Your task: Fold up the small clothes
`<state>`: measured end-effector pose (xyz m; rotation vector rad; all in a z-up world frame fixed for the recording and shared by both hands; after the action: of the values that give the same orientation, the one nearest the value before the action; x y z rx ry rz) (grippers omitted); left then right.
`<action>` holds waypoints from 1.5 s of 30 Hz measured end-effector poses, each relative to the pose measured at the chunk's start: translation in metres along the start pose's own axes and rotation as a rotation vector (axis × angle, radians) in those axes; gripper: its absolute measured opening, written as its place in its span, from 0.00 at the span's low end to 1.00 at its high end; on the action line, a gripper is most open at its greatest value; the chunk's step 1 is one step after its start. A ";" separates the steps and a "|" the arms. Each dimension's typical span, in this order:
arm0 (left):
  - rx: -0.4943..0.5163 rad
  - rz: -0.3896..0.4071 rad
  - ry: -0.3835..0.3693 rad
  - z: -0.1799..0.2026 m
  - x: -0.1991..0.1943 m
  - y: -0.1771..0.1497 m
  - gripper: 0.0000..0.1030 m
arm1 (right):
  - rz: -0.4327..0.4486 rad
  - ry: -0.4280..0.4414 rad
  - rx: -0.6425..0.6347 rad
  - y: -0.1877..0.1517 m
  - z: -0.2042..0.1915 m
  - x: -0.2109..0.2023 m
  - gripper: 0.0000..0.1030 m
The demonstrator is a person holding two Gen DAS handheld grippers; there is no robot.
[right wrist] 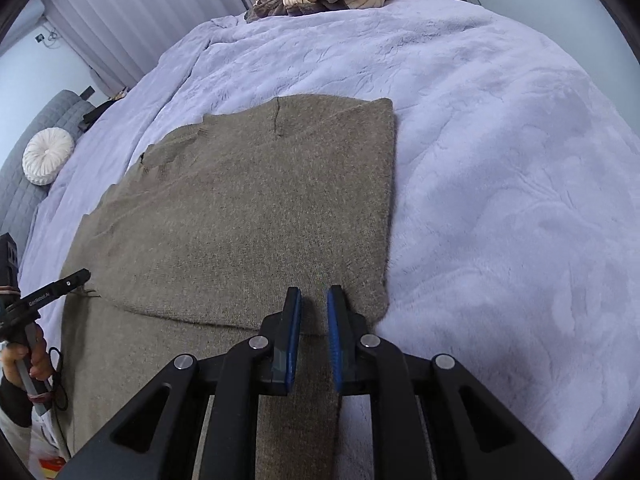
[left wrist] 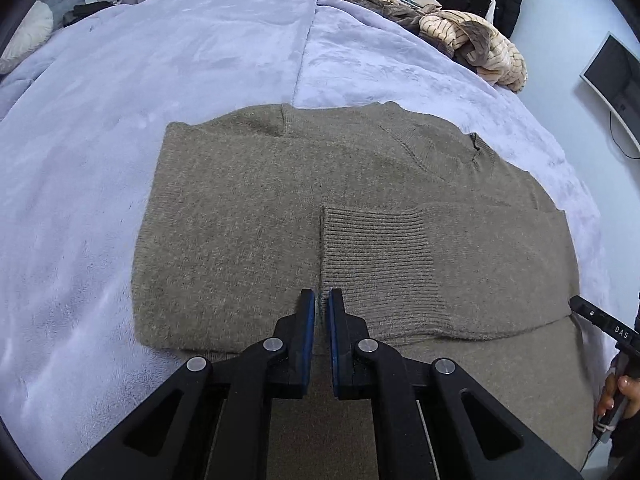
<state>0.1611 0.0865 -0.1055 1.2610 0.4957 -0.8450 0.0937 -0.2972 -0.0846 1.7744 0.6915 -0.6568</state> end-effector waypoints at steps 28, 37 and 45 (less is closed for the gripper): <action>0.013 -0.010 0.060 -0.008 -0.033 -0.031 0.08 | 0.009 0.172 0.495 -0.024 0.038 -0.009 0.46; 0.034 -0.016 0.075 -0.007 -0.031 -0.033 0.08 | -0.007 0.082 0.446 -0.020 0.038 0.002 0.13; 0.037 -0.014 0.074 -0.007 -0.031 -0.034 0.08 | -0.005 0.128 0.394 -0.028 0.029 -0.026 0.33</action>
<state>0.1165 0.0990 -0.1050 1.3283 0.5508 -0.8245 0.0526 -0.3214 -0.0918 2.1934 0.6867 -0.7236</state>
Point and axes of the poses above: each gripper's, at about its wrist camera, not at the fingertips, and x roughly the way its jaws point, z to its right, y to its top, the point moved 1 cm from there along x, roughly the way its jaws point, and after that the axes turned 13 degrees about z, right-handed, at the moved point
